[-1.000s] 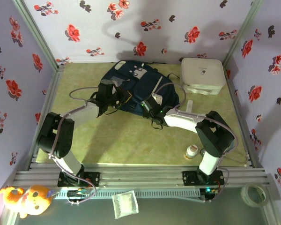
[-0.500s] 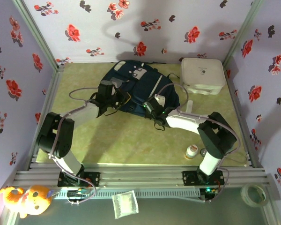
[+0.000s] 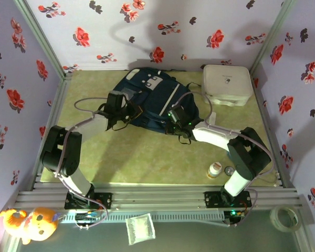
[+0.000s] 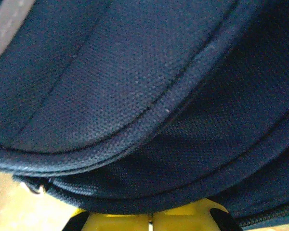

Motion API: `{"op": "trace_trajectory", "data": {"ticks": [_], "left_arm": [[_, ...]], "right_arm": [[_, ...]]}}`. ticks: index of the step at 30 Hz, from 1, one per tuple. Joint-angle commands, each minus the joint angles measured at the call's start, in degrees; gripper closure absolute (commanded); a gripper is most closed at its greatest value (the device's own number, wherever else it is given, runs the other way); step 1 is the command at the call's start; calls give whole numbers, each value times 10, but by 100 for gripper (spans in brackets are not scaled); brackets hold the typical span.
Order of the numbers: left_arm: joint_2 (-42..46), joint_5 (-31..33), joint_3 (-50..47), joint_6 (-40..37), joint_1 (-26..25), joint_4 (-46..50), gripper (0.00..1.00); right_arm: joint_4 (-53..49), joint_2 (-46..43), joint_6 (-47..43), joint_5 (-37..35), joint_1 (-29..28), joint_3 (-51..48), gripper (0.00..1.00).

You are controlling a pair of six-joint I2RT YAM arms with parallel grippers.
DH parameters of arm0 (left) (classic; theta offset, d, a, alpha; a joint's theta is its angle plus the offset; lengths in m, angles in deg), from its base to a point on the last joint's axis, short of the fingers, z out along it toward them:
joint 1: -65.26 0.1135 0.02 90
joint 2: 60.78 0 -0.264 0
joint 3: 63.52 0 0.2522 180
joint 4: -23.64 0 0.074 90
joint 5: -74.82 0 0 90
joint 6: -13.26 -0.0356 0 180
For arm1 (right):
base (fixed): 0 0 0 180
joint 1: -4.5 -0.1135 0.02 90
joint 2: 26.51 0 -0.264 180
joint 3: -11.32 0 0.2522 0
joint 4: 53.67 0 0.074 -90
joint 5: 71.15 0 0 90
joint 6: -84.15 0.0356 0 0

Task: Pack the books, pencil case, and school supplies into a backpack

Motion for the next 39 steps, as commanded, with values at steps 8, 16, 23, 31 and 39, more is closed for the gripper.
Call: {"op": "trace_trajectory", "data": {"ticks": [8, 16, 23, 31, 39], "left_arm": [[66, 37, -54, -6, 60, -21, 54], [115, 10, -158, 100, 63, -129, 46], [94, 5, -190, 172, 36, -242, 45], [26, -1, -171, 205, 23, -305, 55], [-2, -1, -152, 211, 18, -317, 67]], "right_arm": [[40, 35, -26, 117, 13, 76, 100], [84, 89, 8, 196, -5, 139, 100], [86, 114, 22, 210, -22, 165, 100], [83, 116, 26, 213, -25, 165, 100], [76, 114, 23, 211, -25, 158, 100]]}}
